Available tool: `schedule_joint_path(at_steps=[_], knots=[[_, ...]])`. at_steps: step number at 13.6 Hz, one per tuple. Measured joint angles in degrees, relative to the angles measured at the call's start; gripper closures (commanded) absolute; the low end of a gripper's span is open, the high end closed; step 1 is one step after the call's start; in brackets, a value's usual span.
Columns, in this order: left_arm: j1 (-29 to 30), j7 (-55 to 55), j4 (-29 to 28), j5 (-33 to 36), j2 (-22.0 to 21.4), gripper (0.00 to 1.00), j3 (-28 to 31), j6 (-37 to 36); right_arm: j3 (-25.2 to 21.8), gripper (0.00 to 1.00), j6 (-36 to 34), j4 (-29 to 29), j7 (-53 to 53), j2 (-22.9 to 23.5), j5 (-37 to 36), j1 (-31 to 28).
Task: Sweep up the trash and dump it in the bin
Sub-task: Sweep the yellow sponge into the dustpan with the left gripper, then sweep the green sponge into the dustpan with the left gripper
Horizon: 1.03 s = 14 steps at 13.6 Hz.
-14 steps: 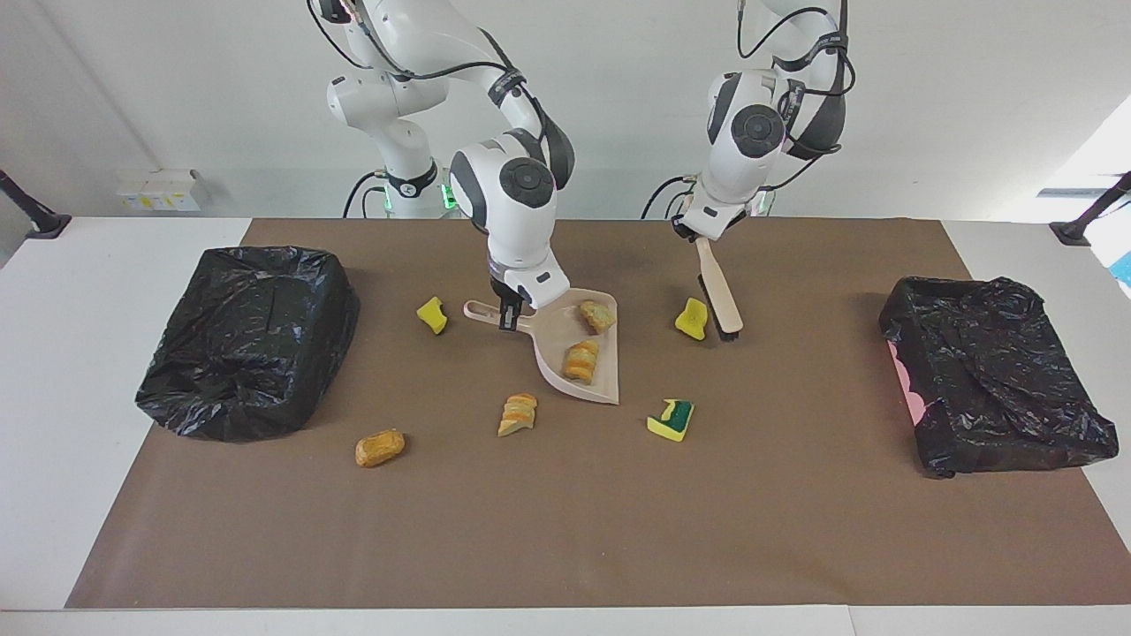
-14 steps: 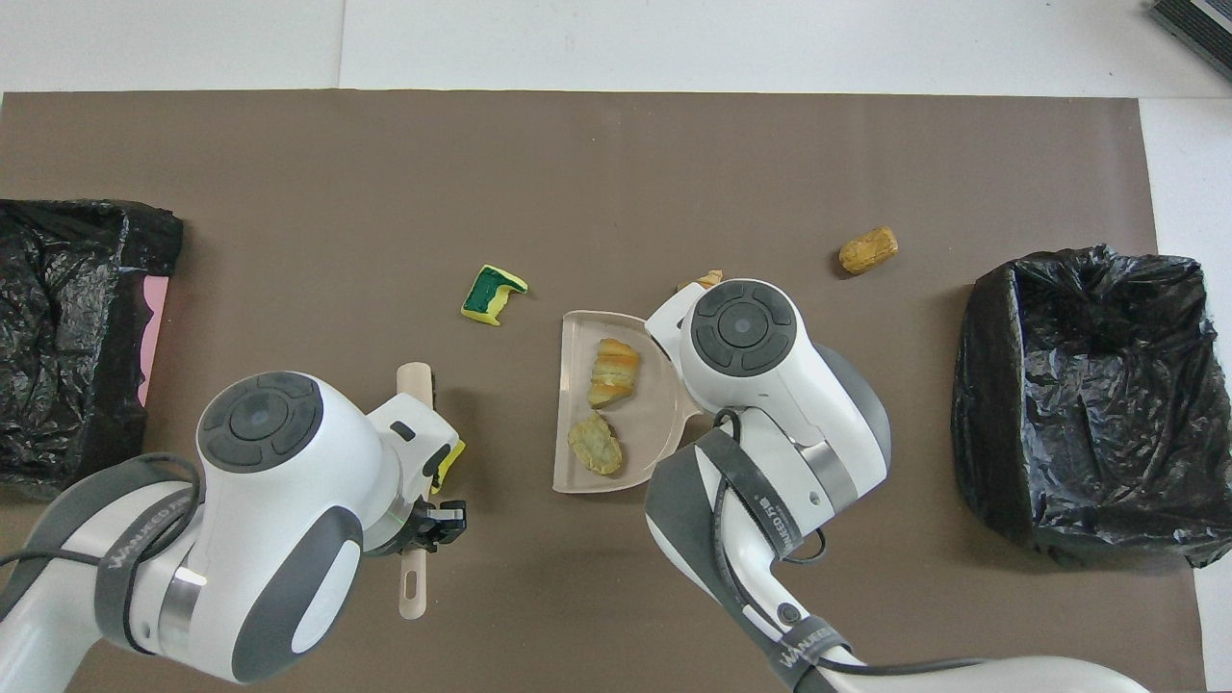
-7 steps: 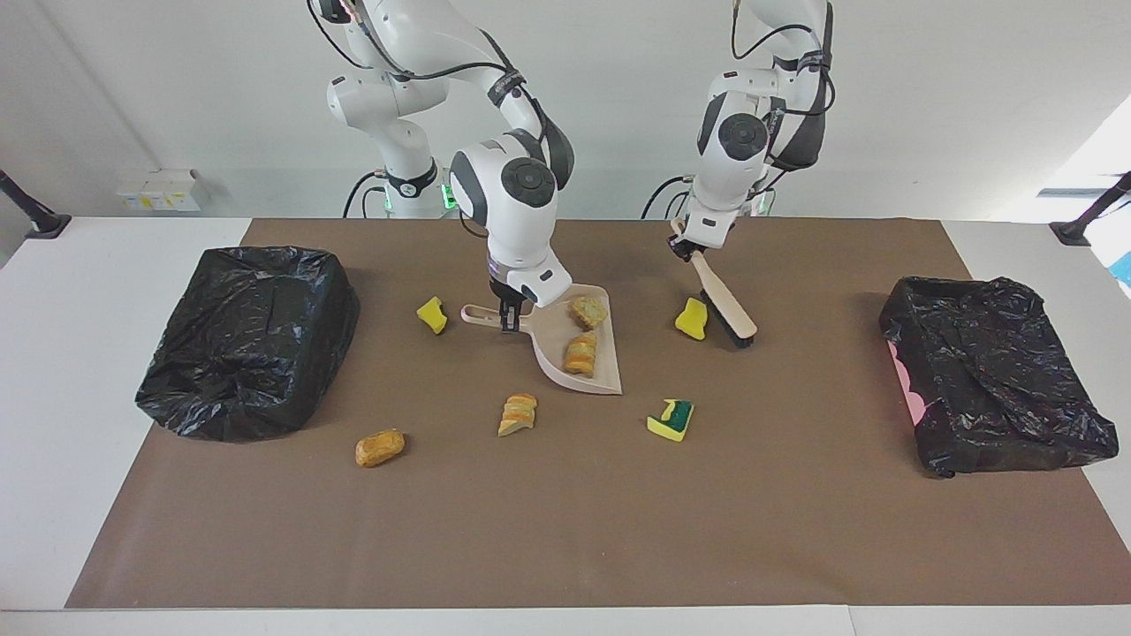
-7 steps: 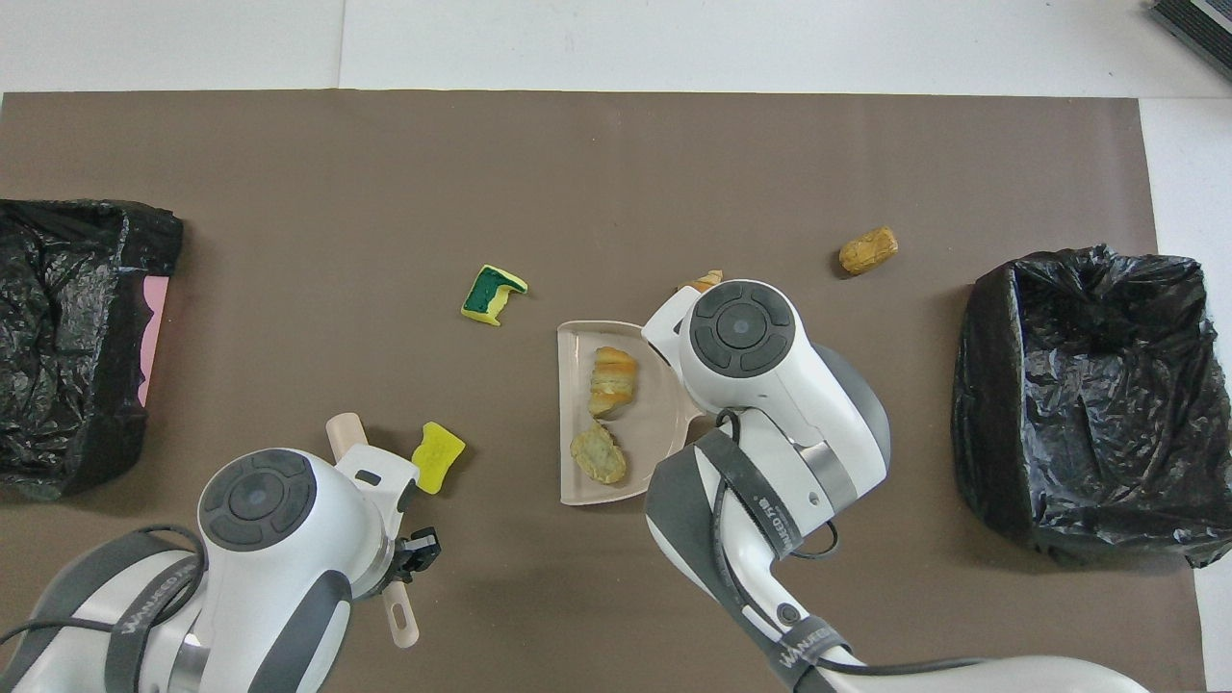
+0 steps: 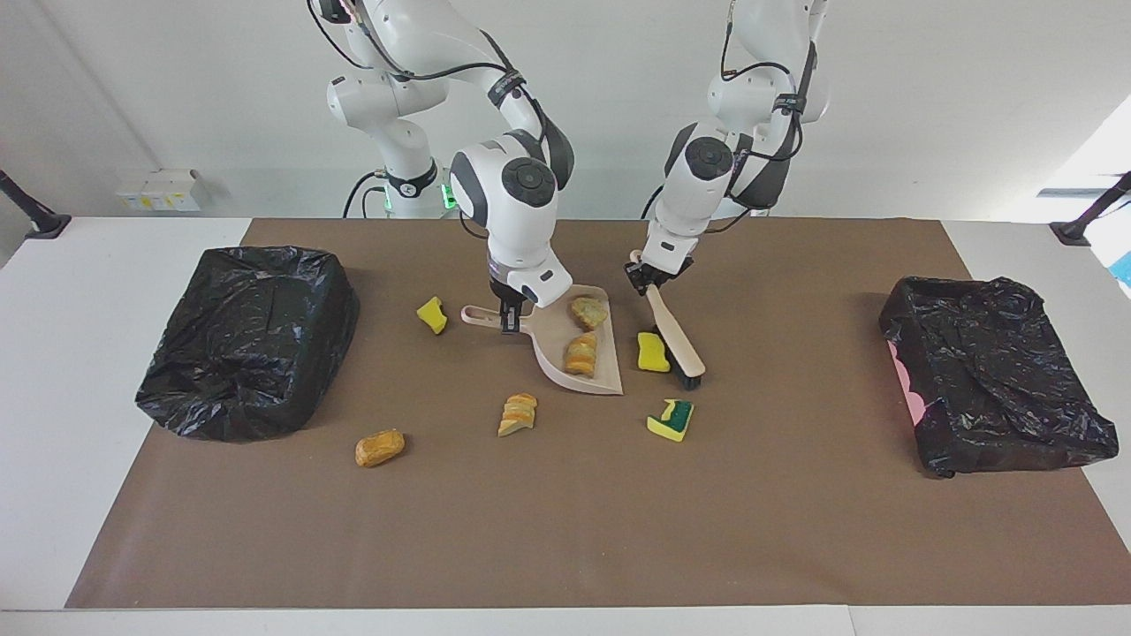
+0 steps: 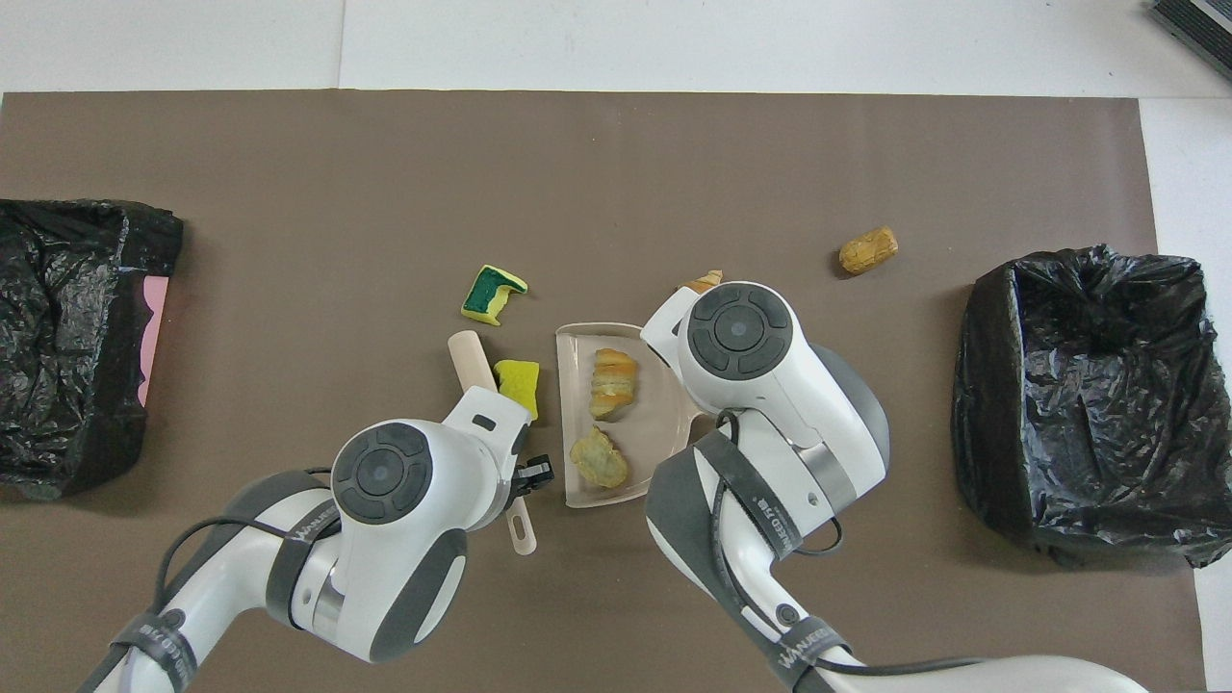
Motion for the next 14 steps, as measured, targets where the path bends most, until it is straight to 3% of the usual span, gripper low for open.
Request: schedule_joint_path(at_steps=[3,8,11,14], knots=[[-0.89,3.54,1.76,0.01,2.68,1.0,-3.94,1.24,0.0,1.0,0.1,0.0,0.04,0.02,0.0,0.0],[-1.37,7.31,5.73,-0.05,2.95,1.0,-6.68,-0.57,0.0,1.0,0.11,-0.02,0.1,0.08,0.0,-0.03],[-1.27,14.76,9.08,0.85,2.9,1.0,-2.88,-9.99,0.0,1.0,0.11,-0.02,0.12,0.1,0.0,-0.04],[-1.11,19.13,10.63,8.94,3.11,1.0,2.98,-12.24,0.0,1.0,0.13,-0.02,0.17,0.1,0.0,-0.05]])
